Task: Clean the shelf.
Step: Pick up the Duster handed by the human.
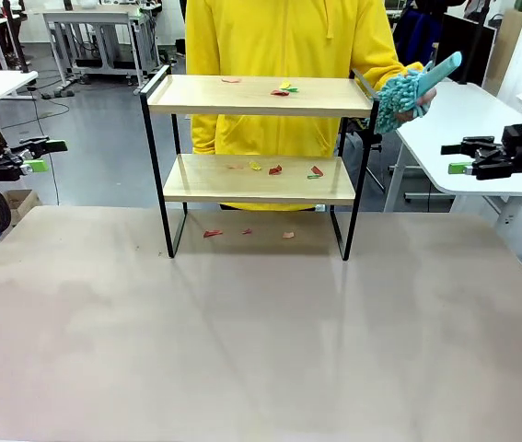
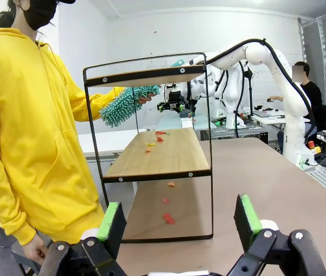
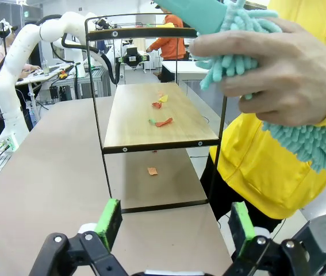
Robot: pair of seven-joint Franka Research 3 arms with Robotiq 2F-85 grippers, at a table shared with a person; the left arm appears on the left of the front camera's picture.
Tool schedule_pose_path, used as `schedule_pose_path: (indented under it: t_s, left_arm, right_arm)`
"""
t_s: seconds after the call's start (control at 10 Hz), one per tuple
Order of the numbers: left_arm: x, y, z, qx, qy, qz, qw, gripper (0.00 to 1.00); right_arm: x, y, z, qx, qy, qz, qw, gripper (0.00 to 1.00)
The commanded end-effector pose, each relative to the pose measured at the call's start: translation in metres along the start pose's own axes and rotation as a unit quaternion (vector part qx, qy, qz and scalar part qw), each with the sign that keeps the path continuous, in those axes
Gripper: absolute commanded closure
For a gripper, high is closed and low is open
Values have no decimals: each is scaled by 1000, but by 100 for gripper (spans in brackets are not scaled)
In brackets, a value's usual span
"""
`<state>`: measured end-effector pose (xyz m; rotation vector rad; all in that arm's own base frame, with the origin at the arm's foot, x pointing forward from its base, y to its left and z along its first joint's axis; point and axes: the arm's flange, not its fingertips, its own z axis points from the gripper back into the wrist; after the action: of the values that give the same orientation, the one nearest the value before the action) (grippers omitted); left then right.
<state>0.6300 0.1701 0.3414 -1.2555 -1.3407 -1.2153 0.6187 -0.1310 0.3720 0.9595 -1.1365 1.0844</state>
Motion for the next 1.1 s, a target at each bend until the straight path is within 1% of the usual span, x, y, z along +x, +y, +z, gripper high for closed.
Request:
schedule_pose_path:
  t_s: [0.0,1.0]
  left_arm:
    - [2,1,0,2,4,-2,1000,0]
    - [2,1,0,2,4,-2,1000,0]
  right_arm:
    - [3,-1,1,-1,-1,3,1000,0]
    - [3,-1,1,-1,-1,3,1000,0]
